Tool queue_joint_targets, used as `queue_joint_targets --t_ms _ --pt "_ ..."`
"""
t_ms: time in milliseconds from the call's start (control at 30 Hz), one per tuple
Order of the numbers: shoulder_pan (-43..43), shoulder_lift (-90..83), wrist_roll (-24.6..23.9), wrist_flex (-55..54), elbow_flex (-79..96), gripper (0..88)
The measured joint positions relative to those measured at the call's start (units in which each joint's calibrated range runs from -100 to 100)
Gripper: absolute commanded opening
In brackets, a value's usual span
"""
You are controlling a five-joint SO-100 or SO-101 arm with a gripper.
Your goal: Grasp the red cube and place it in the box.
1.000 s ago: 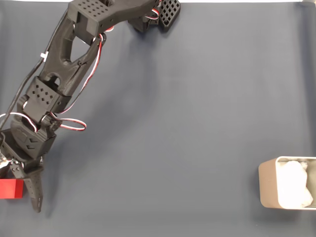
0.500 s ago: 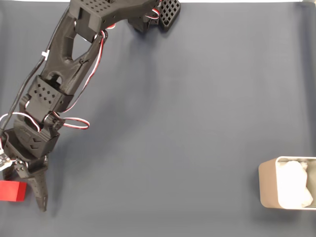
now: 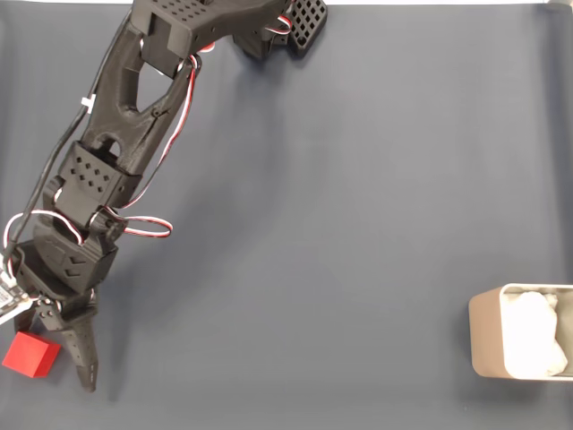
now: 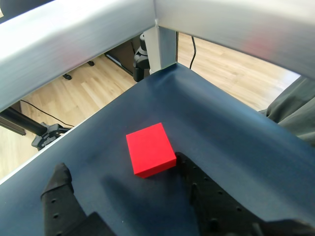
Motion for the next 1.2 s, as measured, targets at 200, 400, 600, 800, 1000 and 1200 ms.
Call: queue_joint_targets --t_ms 200,400,600,800,1000,1200 --pt "0.0 -0.17 0.0 0.0 0.0 47.3" --pt "-0.59 -1.04 0.0 0.0 0.0 45.8" --pt "-0.82 -1.04 0.2 0.0 0.0 44.6" --pt "-0.96 -1.04 1.71 0.0 -0.27 41.2" --pt "-1.04 -1.04 4.74 0.0 -0.27 39.8" --pt "-1.04 -1.04 6.59 0.08 -0.27 39.1"
